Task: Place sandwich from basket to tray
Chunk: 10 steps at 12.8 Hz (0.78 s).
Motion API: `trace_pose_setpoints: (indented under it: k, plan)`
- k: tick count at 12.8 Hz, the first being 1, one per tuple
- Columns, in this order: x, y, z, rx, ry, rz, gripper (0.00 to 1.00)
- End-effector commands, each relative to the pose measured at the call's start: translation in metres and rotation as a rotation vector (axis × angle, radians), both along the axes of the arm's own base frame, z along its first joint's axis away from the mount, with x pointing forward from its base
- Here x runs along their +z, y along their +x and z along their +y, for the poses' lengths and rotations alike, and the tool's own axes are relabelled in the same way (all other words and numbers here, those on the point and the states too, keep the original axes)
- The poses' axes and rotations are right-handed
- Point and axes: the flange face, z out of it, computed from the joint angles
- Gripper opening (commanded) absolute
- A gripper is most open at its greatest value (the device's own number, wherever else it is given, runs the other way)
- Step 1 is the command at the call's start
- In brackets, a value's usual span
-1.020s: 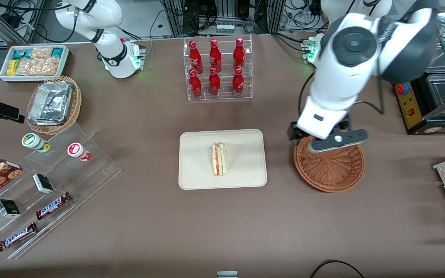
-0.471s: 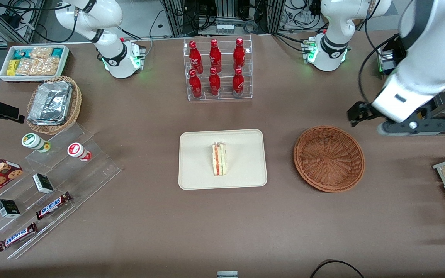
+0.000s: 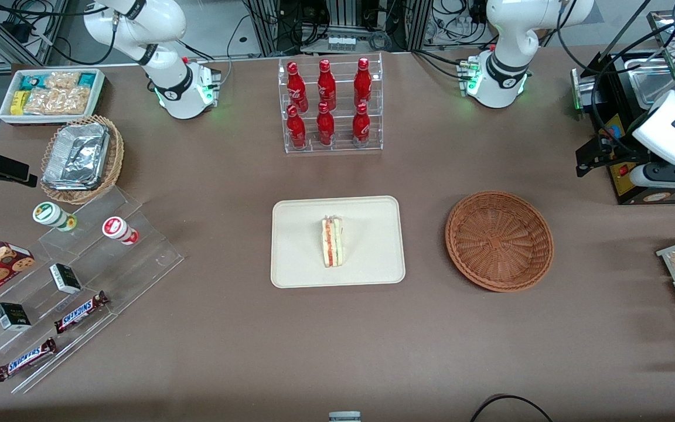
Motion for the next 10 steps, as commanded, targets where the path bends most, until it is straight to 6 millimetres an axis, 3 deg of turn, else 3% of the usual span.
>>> trace_pose_setpoints:
  k: [1,10]
  plan:
    - [-0.0006,0.0141,-0.003,-0.014,-0.017,-0.007,1.0]
    - [0.0036,0.0122,0.0032,-0.01,-0.008,-0.009,1.0]
